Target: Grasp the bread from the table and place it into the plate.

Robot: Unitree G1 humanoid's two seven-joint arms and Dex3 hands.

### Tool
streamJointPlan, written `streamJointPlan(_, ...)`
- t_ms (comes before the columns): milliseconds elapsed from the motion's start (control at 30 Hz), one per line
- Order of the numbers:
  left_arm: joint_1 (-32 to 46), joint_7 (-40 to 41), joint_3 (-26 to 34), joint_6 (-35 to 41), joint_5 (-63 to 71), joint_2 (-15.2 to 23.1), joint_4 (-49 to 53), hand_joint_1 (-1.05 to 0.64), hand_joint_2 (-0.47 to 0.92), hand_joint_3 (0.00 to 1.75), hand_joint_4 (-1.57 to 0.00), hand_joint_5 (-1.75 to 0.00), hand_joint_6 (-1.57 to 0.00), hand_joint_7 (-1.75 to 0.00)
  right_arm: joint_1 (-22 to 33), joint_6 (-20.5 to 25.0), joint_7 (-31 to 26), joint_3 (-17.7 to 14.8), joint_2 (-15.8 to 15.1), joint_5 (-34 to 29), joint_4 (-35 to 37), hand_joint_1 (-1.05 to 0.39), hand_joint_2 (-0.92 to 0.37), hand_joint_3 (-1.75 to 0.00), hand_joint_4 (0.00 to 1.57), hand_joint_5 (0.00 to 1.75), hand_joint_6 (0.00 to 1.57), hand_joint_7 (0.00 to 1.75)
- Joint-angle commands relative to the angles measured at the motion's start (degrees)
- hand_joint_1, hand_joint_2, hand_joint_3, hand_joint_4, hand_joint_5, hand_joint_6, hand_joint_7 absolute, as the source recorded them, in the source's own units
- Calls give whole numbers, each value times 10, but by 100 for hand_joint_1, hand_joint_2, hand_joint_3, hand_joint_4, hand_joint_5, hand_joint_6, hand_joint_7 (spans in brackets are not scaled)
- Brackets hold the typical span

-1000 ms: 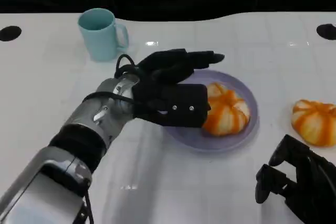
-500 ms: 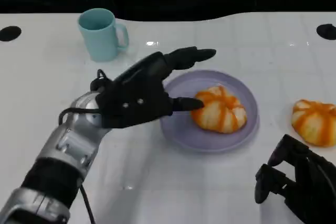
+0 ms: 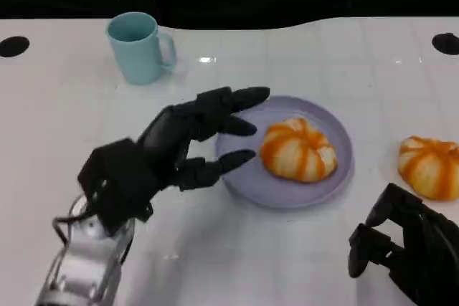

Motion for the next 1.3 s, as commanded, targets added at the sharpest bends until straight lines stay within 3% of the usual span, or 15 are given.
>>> streamJointPlan(33,55,17,20,5,-43,-27,-40,-54,92,27,-49,-113,-72,-25,6,0,0,-4,-6,2,-9,-59,-92,-35,74,175,61,158)
streamJointPlan(100,80,19,24,3,-57,-37,-53,-56,92,30,-52,-126,-71,-45,7,1,-1,-4,-6,3,-11,-59,-92,-36,74,175,60,158)
streamJointPlan(200,108,15,27,-1,-71,-44,-67,-60,92,33,-51,-148,-54,-95,8,2,2,-5,-7,6,-12,-59,-92,-34,74,175,60,158)
streamJointPlan(300,140,5,29,21,-102,-53,-89,-60,92,32,-46,-168,-43,-130,9,5,2,-6,-9,8,-14,-59,-92,-34,73,175,59,159)
streamJointPlan(533,216,-5,27,72,-155,-61,-140,-59,92,36,-58,-175,-36,-168,11,9,3,-8,-13,9,-19,-59,-92,-34,73,175,59,159)
streamJointPlan(800,278,9,25,140,-171,-63,-197,-57,92,42,-76,-175,-52,-175,13,9,0,-7,-11,8,-25,-59,-92,-35,74,175,59,160)
streamJointPlan(1300,299,-18,37,163,-183,-60,-194,-55,92,35,-81,-175,-57,-175,13,1,6,-10,-11,6,-19,-59,-92,-34,73,175,59,159)
